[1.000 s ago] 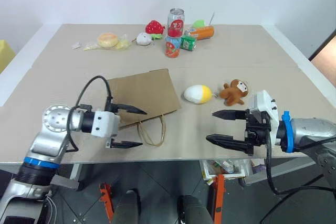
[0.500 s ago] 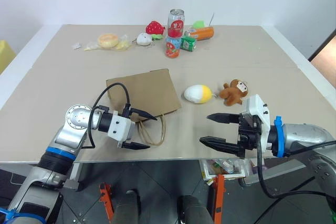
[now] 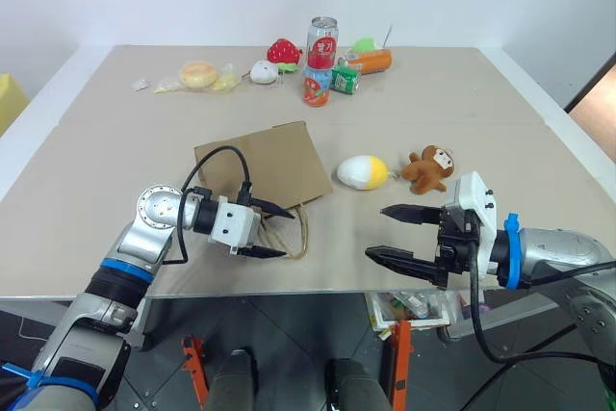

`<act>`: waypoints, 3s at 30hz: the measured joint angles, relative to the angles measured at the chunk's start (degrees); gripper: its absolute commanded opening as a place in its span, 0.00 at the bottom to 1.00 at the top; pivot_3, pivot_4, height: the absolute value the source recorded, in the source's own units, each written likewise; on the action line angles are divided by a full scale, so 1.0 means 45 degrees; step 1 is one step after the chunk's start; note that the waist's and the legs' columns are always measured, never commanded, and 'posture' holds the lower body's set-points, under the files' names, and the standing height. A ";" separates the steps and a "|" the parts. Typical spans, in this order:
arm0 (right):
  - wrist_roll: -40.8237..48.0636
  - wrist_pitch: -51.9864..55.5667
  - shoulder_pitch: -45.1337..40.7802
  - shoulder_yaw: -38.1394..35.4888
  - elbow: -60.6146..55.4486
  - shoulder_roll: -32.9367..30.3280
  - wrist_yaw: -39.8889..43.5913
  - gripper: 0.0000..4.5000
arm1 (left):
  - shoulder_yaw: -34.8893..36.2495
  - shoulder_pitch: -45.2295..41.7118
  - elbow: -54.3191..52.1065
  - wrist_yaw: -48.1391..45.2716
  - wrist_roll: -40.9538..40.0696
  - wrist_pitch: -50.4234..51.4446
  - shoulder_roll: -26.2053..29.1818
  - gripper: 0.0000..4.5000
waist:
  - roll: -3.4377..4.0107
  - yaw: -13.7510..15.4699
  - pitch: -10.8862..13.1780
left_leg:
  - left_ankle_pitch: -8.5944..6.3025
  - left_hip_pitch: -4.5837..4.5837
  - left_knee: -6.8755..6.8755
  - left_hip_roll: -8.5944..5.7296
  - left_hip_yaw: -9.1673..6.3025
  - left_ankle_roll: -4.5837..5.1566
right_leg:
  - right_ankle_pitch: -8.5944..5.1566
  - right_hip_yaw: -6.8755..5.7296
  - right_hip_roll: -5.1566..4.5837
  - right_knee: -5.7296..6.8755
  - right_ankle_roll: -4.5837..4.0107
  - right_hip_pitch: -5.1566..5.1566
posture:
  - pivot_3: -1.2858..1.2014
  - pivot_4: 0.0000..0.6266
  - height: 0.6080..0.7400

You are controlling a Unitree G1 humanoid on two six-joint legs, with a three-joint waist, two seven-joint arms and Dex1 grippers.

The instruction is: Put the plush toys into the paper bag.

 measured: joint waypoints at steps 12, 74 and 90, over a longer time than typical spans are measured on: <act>-0.0012 -0.0122 -0.0065 0.0002 0.0001 0.0091 -0.0053 1.00 | 0.0058 -0.0182 -0.0147 0.0065 -0.0541 0.1150 -0.0239 0.02 | 0.0000 -0.0001 0.0000 | 0.0002 0.0000 0.0001 0.0000 -0.0001 0.0002 | 0.0004 0.0003 0.0003 0.0001 0.0005 0.0001 | 0.52 0.24 1.00; -0.9502 -0.4042 -0.7385 0.6570 1.1139 0.8876 -0.4792 0.02 | 0.4298 -0.0956 -0.4605 0.7900 -0.7344 1.3119 -0.3268 0.00 | -0.0017 -0.0114 -0.0009 | 0.0015 0.0012 -0.0009 0.0049 -0.0053 0.0021 | 0.0063 0.0097 0.0157 0.0033 -0.0016 -0.0032 | 0.52 0.24 1.00; -0.8516 0.0184 -0.7947 0.5209 1.0576 0.9773 -0.4401 0.02 | 0.3334 -0.0075 -0.5729 0.6372 -0.5591 0.9421 -0.3271 0.00 | -0.0019 -0.0096 -0.0012 | 0.0013 0.0014 -0.0019 0.0049 -0.0045 0.0017 | 0.0065 0.0115 0.0159 0.0033 -0.0026 -0.0038 | 0.52 0.24 1.00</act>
